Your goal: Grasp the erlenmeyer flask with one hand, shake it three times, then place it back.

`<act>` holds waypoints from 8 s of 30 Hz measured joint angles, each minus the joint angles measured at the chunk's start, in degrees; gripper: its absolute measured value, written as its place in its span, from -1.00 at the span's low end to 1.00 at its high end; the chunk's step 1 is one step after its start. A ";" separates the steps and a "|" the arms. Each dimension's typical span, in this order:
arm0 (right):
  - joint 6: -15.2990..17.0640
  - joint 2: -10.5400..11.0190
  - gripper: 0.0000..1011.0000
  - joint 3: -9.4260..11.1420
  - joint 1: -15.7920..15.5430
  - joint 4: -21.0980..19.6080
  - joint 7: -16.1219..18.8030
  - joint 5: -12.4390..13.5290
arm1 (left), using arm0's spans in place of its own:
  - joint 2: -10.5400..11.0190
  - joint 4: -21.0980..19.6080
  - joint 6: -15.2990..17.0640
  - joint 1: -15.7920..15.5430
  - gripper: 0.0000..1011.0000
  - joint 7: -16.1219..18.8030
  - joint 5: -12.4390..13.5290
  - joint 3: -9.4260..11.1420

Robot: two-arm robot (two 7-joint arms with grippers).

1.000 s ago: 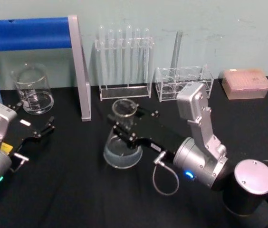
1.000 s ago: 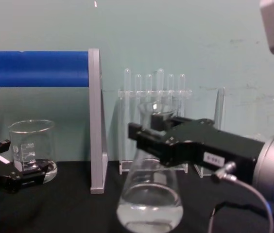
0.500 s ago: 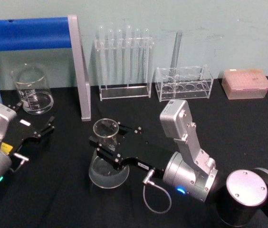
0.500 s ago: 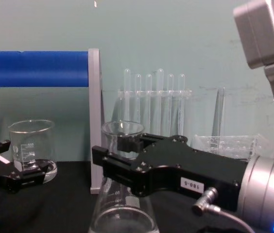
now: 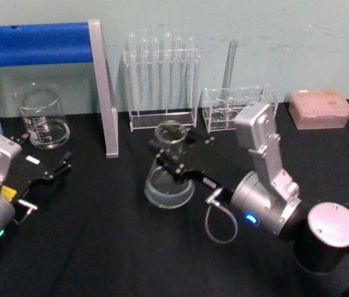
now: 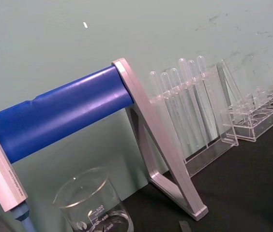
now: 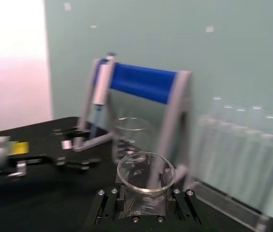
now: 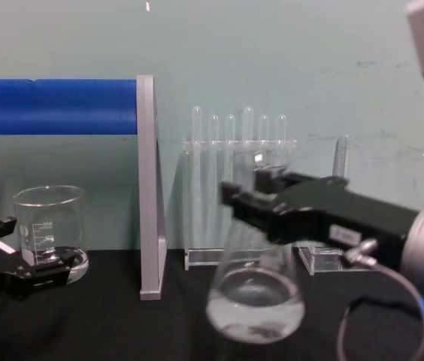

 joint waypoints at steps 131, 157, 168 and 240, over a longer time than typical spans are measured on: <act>-6.50 -2.62 -0.10 0.91 -0.55 11.32 2.43 -1.84 | 0.00 0.00 0.00 0.00 0.98 0.00 0.00 0.00; -6.32 -2.62 0.36 0.91 -0.63 11.24 2.31 -2.00 | 0.00 0.00 0.00 0.00 0.98 0.00 0.00 0.00; -6.32 -2.62 0.98 0.91 -0.62 11.24 2.33 -1.98 | 0.00 0.00 0.00 0.00 0.98 0.00 0.00 0.00; -12.45 -2.55 0.98 12.27 0.74 21.63 -15.53 -10.57 | 0.00 0.00 0.00 0.00 0.98 0.00 0.00 0.00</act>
